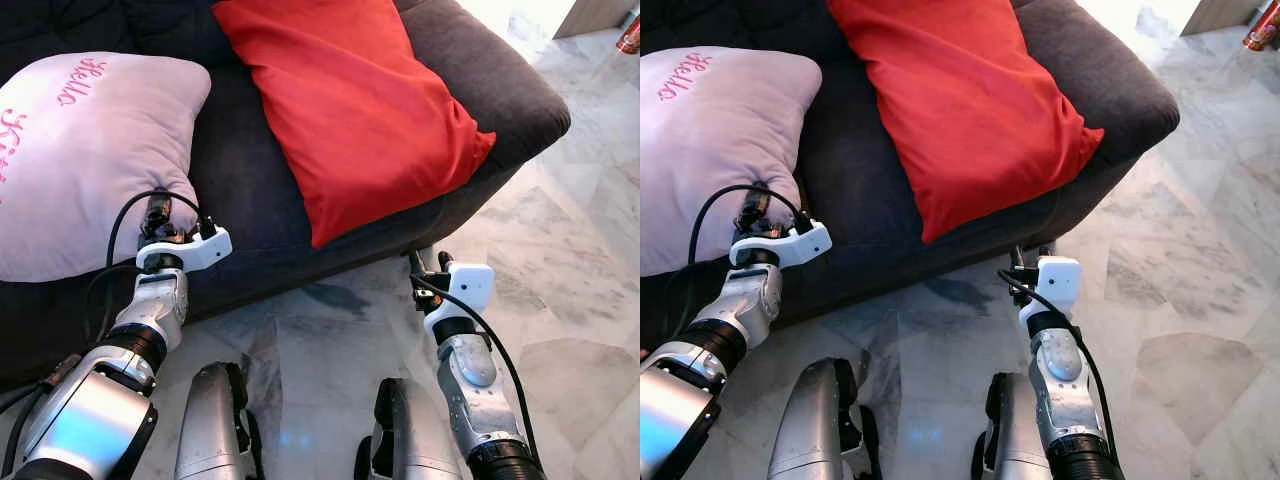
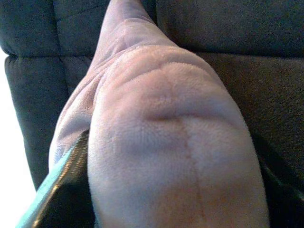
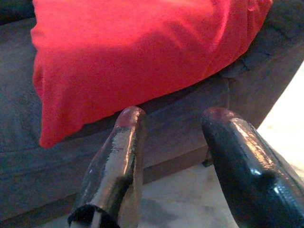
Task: Move the pillow to the sofa from floor
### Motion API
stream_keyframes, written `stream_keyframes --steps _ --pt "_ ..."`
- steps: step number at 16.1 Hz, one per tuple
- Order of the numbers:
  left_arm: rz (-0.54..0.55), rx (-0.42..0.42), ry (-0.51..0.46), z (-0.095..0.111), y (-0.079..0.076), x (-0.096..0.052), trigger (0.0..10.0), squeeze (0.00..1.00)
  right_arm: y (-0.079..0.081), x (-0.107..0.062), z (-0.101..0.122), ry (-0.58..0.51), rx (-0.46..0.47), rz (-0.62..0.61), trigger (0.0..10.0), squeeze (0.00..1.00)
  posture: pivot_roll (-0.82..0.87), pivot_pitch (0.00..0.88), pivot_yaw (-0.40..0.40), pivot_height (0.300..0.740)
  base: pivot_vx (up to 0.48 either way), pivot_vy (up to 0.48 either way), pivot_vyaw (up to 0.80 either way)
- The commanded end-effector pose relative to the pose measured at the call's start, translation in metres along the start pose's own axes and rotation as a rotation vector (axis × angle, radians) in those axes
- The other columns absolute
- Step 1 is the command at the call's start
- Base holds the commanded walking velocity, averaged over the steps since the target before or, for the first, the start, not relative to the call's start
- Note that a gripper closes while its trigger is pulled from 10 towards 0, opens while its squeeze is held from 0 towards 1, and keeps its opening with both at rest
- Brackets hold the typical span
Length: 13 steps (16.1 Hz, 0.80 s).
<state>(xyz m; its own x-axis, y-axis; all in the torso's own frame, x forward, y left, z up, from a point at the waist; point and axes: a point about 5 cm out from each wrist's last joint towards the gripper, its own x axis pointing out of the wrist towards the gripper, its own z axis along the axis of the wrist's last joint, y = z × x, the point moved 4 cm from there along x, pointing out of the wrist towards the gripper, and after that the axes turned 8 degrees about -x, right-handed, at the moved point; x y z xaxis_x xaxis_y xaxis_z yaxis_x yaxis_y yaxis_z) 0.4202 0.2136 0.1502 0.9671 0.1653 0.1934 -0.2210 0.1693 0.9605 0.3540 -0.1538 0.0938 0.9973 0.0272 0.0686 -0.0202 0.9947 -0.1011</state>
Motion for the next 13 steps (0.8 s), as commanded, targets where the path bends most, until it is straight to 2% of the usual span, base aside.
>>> stream_keyframes --steps 1,13 --pt "-0.012 0.004 0.053 -0.016 -0.0018 -0.0019 0.0 0.0 -0.0035 -0.0041 -0.0042 0.017 0.0 -0.009 10.0 0.0 0.07 0.282 -0.068 0.588 0.0 0.0 0.0" --pt "-0.032 0.011 0.046 -0.0157 -0.0046 -0.0027 0.0 0.0 -0.0026 -0.0031 -0.0033 0.015 0.001 -0.008 10.0 0.0 0.07 0.272 -0.064 0.588 0.0 0.0 0.0"
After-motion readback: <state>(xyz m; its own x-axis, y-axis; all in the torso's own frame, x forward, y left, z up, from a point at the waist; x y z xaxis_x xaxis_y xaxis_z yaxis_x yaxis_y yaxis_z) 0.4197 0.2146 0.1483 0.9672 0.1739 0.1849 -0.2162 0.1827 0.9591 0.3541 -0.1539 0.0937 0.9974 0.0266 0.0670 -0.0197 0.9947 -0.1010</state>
